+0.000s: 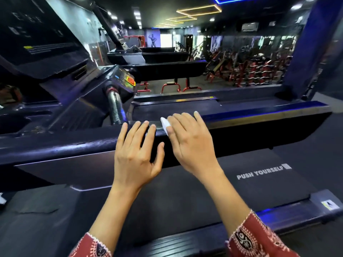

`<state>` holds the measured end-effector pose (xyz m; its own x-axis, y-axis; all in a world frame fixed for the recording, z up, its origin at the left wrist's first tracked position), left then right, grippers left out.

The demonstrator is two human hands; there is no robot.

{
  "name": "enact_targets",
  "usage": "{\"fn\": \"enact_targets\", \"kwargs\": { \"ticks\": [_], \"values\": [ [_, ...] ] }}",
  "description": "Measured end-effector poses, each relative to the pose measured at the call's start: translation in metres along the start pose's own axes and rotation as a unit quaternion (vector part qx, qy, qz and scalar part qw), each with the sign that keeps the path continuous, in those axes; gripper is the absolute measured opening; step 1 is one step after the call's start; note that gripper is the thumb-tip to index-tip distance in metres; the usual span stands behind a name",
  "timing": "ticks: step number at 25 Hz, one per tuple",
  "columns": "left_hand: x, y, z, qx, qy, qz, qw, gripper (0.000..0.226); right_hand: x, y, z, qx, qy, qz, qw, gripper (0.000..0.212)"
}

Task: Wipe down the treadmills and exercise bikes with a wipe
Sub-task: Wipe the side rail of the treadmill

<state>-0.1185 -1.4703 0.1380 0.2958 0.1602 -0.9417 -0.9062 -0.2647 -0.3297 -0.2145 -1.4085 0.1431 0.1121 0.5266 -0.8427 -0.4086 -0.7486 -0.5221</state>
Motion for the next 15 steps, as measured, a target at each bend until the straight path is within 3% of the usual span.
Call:
{"fn": "enact_targets", "kwargs": {
  "ticks": [4,5,9,13,15],
  "values": [
    [-0.003,0.014,0.024,0.004,-0.006,-0.004,1.0,0.036,0.04,-0.028,0.082,0.081,0.148,0.047,0.985,0.044],
    [-0.003,0.018,0.03,0.003,-0.006,-0.005,1.0,0.036,0.051,-0.029,0.08,0.09,0.155,0.045,0.983,0.044],
    [-0.007,0.032,0.059,-0.002,0.009,-0.01,1.0,0.036,0.031,-0.022,0.071,0.021,0.052,0.022,0.998,0.043],
    [-0.008,0.042,0.085,-0.002,0.013,-0.007,1.0,0.036,0.067,-0.045,0.145,0.089,0.177,0.053,0.979,0.045],
    [-0.009,0.05,0.101,-0.003,0.021,-0.01,1.0,0.036,0.078,-0.043,0.13,0.069,0.157,0.05,0.984,0.047]
  ]
}}
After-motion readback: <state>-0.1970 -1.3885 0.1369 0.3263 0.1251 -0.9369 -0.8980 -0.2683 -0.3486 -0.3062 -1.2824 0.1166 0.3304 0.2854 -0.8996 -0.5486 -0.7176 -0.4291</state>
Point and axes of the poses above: each hand's wrist, its own x-axis away from the middle knuckle, its own y-axis out of the palm, z = x × y, the point moved 10 cm from there along -x, towards the middle knuckle, and after that the axes turned 11 degrees about -y, right-handed, at the moved point
